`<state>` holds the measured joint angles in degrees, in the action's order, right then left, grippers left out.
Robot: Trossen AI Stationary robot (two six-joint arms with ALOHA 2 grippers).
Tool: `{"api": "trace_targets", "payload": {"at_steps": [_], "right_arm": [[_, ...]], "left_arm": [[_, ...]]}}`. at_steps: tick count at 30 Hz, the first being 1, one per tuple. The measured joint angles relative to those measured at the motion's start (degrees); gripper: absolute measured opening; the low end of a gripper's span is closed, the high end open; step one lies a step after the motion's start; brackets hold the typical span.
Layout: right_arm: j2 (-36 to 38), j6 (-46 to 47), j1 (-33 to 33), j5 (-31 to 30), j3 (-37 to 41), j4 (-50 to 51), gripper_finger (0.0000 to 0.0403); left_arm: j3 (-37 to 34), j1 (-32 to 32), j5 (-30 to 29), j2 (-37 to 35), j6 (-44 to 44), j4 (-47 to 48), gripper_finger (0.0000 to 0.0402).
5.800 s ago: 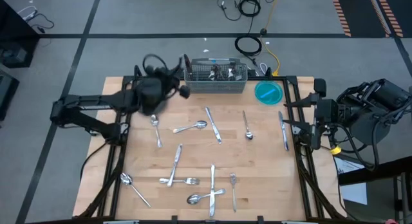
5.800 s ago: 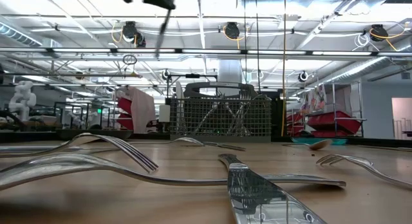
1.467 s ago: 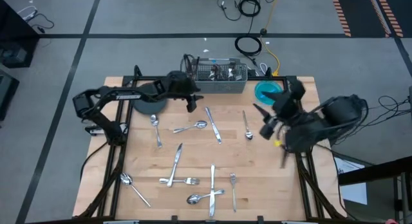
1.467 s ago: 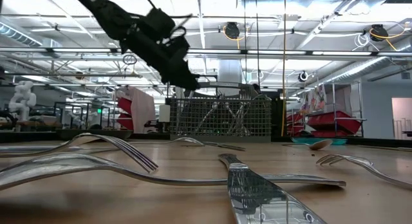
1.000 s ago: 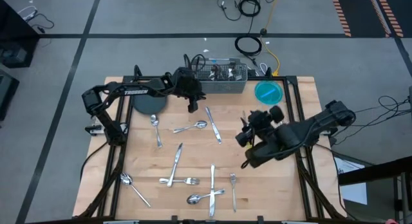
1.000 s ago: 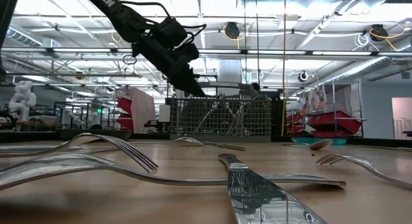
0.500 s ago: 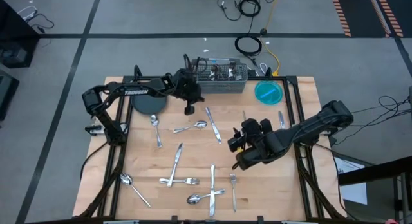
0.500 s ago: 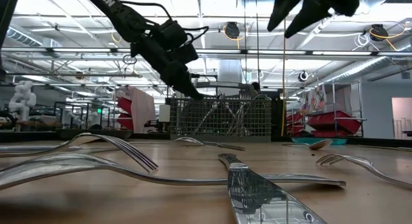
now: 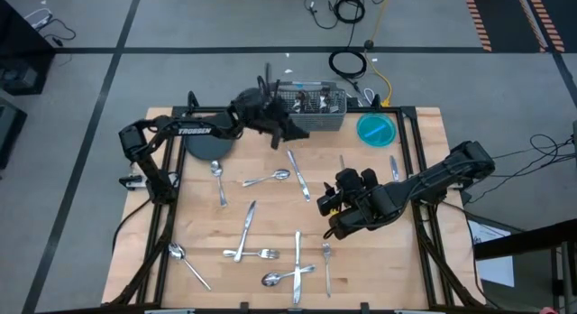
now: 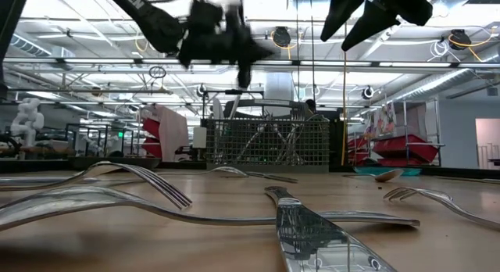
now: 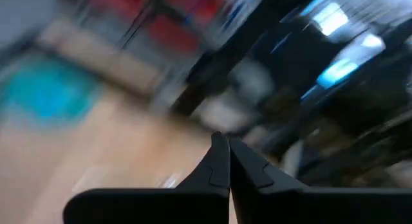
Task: Sort silverware
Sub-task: Put the table knife into the silverware organizer
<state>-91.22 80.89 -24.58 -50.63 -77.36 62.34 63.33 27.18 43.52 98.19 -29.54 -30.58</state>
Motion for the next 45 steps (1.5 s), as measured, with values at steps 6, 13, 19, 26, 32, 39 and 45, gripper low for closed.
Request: {"api": "trace_targets", "payload": {"at_steps": [6, 13, 19, 26, 32, 39, 45], "right_arm": [[0.0, 3.4, -3.2, -0.6, 0.0, 3.0, 0.0196], [0.0, 19.1, -8.9, -3.2, 0.0, 15.6, 0.0196], [0.0, 26.9, -11.1, -3.3, 0.0, 23.7, 0.0196], [0.0, 27.7, -11.2, -3.2, 0.0, 24.8, 0.0196], [0.0, 28.1, -11.2, -3.0, 0.0, 24.6, 0.0196], [0.0, 28.1, -11.2, -2.2, 0.0, 24.4, 0.0196], [0.0, 28.1, -11.2, -1.9, 0.0, 24.3, 0.0196]], "left_arm": [[0.0, 0.5, -9.6, -14.9, -3.2, -13.1, 0.0001], [-0.5, 0.2, -29.5, -39.5, 29.5, 21.1, 0.0000], [-14.4, 2.7, -30.7, -40.5, 22.4, 26.0, 0.0000], [-20.1, 5.2, -22.3, -24.5, 23.0, 27.9, 0.0000], [-10.1, 5.0, -21.2, -9.1, 29.8, 36.5, 0.0000], [2.2, 4.9, -21.2, 2.9, 32.0, 42.7, 0.0000], [8.7, 4.8, -18.0, 10.0, 35.4, 52.1, 0.0000]]}}
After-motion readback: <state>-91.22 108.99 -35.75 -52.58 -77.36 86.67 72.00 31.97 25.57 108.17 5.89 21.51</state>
